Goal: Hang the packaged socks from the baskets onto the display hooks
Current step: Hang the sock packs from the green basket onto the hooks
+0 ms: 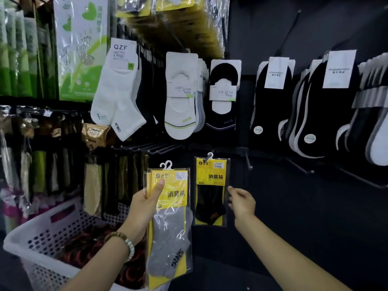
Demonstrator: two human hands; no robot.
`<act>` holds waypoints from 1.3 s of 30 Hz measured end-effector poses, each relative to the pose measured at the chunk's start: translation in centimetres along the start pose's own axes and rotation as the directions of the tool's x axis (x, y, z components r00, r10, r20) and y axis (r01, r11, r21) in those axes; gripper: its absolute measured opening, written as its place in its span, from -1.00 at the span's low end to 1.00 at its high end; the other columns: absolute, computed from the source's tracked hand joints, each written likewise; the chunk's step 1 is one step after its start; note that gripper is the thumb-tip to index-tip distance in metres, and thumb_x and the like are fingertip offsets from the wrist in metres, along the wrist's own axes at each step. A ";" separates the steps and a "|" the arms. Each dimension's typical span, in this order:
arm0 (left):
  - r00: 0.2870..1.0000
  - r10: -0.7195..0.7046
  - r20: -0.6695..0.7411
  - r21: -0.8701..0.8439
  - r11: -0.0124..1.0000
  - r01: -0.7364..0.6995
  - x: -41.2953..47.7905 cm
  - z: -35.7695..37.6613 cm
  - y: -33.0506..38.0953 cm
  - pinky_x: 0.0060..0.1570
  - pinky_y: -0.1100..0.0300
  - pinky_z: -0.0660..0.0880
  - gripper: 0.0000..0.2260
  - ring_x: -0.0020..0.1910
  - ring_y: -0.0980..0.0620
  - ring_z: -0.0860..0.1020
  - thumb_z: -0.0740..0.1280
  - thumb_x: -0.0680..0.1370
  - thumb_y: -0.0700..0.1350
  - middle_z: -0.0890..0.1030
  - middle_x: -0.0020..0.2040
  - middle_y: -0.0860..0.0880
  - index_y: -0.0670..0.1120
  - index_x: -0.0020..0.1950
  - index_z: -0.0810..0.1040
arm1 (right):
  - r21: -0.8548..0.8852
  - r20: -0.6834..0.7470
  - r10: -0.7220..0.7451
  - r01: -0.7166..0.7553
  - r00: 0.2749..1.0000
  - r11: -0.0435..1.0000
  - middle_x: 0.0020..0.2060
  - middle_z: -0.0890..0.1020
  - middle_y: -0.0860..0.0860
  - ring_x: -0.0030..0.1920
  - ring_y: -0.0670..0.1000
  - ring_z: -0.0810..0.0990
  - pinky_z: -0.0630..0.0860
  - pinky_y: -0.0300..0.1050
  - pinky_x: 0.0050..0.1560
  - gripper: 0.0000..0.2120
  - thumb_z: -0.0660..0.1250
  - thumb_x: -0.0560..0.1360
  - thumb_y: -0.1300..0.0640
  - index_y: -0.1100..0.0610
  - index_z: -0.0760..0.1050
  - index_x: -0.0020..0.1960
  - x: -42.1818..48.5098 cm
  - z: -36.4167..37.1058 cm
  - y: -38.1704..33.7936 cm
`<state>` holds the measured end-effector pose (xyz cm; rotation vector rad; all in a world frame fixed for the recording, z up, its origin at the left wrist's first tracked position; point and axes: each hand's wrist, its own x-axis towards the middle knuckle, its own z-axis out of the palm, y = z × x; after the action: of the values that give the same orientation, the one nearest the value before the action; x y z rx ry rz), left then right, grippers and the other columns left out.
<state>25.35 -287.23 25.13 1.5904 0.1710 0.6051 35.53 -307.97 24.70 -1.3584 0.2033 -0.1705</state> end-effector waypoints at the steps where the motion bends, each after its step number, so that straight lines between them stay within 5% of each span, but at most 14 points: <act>1: 1.000 -0.009 0.012 -0.006 1.000 0.009 -0.3 0.3 0.1 -0.33 0.40 0.26 -0.58 -0.35 0.28 0.25 0.27 0.37 0.32 0.32 -0.26 0.16 -0.01 -0.09 0.35 | -0.004 0.098 -0.017 0.018 0.995 1.000 0.03 0.61 0.08 -0.01 0.00 0.58 0.55 -0.11 0.03 -0.87 0.37 0.51 0.12 0.14 0.54 0.03 -1.1 -0.2 -0.2; 5: 0.997 -0.071 0.027 -0.094 0.993 0.073 -2.2 1.7 0.9 -0.32 0.48 0.33 -0.72 -0.34 0.30 0.51 0.32 0.43 0.22 0.56 -0.33 0.20 0.01 -0.21 0.51 | -0.076 0.425 -0.127 0.176 0.896 0.981 -0.02 0.63 -0.03 -0.01 -0.09 0.61 0.56 -0.27 -0.09 -0.89 0.35 0.51 0.03 0.01 0.54 0.02 -5.6 -0.5 -1.3; 9: 0.989 -0.128 0.078 -0.229 0.963 0.143 -4.2 2.8 1.7 -0.26 0.28 0.56 -0.64 -0.18 0.09 0.68 0.43 0.36 0.15 0.71 -0.16 0.01 -0.09 -0.03 0.65 | -0.040 0.515 -0.178 0.232 0.838 0.972 0.00 0.66 0.01 -0.03 -0.04 0.65 0.56 -0.31 -0.19 -0.77 0.43 0.45 0.07 0.06 0.53 0.09 -8.4 -0.4 -1.5; 12: 0.987 -0.148 0.066 -0.286 0.945 0.161 -5.3 3.3 2.1 -0.36 0.26 0.57 -0.62 -0.18 0.00 0.69 0.48 0.30 0.11 0.71 -0.15 -0.06 -0.11 -0.02 0.65 | 0.022 0.505 -0.208 0.229 0.838 0.973 -0.05 0.69 0.02 -0.02 -0.02 0.67 0.59 -0.28 -0.15 -0.80 0.44 0.44 0.14 0.11 0.55 0.05 -9.4 -0.7 -1.6; 17: 0.989 -0.138 0.053 -0.244 0.958 0.147 -5.8 3.0 2.5 -0.43 0.37 0.50 -0.68 -0.29 0.15 0.66 0.41 0.39 0.17 0.70 -0.26 0.07 -0.07 -0.10 0.63 | 0.058 0.446 -0.180 0.172 0.877 0.983 -0.08 0.71 0.01 -0.07 -0.03 0.69 0.62 -0.12 -0.02 -0.87 0.40 0.48 0.21 0.12 0.56 0.02 -9.5 -1.1 -1.9; 22: 0.989 -0.139 -0.047 -0.090 0.987 0.135 -4.5 0.9 1.7 0.11 0.20 0.34 -0.74 -0.17 0.30 0.37 0.16 0.55 0.23 0.37 -0.20 0.23 0.09 -0.19 0.37 | -0.020 0.260 -0.166 0.177 0.951 0.984 -0.08 0.68 0.06 -0.06 0.05 0.66 0.60 0.01 0.00 -0.88 0.25 0.57 0.25 0.13 0.54 0.05 -8.1 -1.9 -2.3; 27: 0.997 -0.033 -0.070 0.036 0.999 0.035 -3.2 -0.8 1.8 -0.38 0.38 0.27 -0.69 -0.42 0.27 0.33 0.15 0.56 0.22 0.34 -0.35 0.18 0.09 -0.30 0.32 | -0.044 0.245 -0.282 0.302 0.928 0.952 -0.10 0.68 0.03 -0.03 0.10 0.66 0.59 0.10 0.06 -0.85 0.22 0.59 0.25 0.04 0.49 -0.06 -7.3 -1.4 -3.0; 33: 0.996 -0.005 -0.087 0.052 0.999 0.010 -1.5 -2.2 1.7 -0.26 0.28 0.31 -0.57 -0.35 0.04 0.41 0.14 0.53 0.27 0.43 -0.37 -0.02 -0.08 -0.27 0.37 | -0.041 0.291 -0.329 0.355 0.898 0.934 -0.12 0.68 -0.01 -0.08 0.03 0.67 0.62 -0.01 -0.05 -0.82 0.22 0.59 0.24 0.00 0.47 -0.09 -5.5 1.1 -3.7; 35: 0.995 -0.010 -0.100 0.043 0.999 0.014 -1.2 -2.4 1.6 -0.34 0.39 0.38 -0.53 -0.42 0.15 0.50 0.14 0.56 0.22 0.53 -0.42 0.04 -0.14 -0.33 0.41 | -0.058 0.301 -0.334 0.367 0.893 0.929 -0.11 0.67 -0.01 -0.07 0.04 0.67 0.63 -0.01 -0.05 -0.84 0.22 0.59 0.24 0.01 0.48 -0.06 -4.8 1.9 -3.4; 39: 0.994 -0.017 -0.105 0.047 0.999 0.022 -0.6 -2.5 1.0 -0.35 0.30 0.30 -0.55 -0.40 0.07 0.36 0.15 0.53 0.26 0.39 -0.37 -0.06 -0.09 -0.33 0.29 | -0.082 0.218 -0.273 0.296 0.937 0.952 -0.10 0.67 0.06 -0.05 0.10 0.66 0.60 0.09 0.03 -0.91 0.26 0.57 0.21 0.08 0.52 -0.01 -2.8 3.0 -2.2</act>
<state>23.42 -285.48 25.94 1.6026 0.2804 0.6741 33.54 -304.90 27.62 -1.5050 -0.1618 -0.2629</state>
